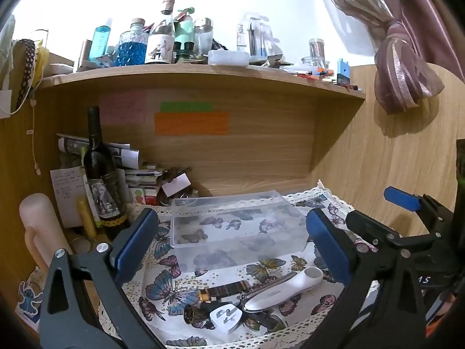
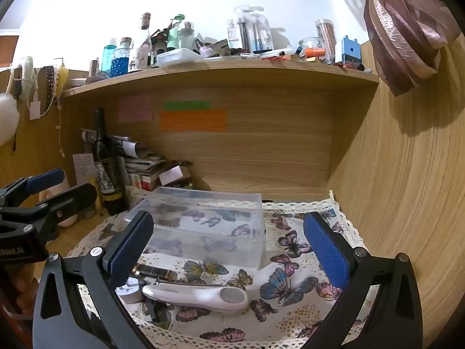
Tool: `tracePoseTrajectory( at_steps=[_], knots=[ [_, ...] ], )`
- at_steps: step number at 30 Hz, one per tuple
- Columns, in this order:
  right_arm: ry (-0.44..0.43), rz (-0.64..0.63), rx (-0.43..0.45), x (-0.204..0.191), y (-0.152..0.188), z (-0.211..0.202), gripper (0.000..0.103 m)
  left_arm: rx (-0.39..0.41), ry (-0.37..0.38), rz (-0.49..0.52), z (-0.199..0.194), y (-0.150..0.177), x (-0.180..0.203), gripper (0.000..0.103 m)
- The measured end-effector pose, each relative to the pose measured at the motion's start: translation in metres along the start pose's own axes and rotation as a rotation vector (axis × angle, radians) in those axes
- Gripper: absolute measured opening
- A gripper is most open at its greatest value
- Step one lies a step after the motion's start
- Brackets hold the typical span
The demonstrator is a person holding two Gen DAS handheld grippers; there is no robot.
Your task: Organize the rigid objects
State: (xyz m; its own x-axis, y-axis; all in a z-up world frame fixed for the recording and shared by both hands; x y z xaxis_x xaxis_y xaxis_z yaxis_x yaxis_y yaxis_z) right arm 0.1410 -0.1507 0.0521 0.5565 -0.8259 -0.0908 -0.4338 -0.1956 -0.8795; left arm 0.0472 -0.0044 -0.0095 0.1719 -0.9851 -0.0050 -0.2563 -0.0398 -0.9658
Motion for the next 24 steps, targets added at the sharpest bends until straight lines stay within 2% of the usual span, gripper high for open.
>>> tracePoseTrajectory(
  at_steps=[24],
  knots=[
    [-0.008, 0.005, 0.009, -0.0067, -0.0019, -0.0024, 0.103, 0.003, 0.004, -0.002, -0.0003, -0.001, 0.0005, 0.103]
  ],
)
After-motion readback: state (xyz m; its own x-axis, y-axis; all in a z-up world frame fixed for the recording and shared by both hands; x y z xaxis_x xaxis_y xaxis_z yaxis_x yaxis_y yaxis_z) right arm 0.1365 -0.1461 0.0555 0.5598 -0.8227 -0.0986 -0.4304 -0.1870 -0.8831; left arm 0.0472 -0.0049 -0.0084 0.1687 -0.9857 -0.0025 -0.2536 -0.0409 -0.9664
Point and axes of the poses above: each gripper's, at about its wrist camera, not at the fingertips, and z roughly the way its jaws point, x to its right, y to its underside, the point moved 5 cm from there along z, roughly the way its jaws point, and after that the axes turned 11 degrees about -y, right-handed, at the moved point
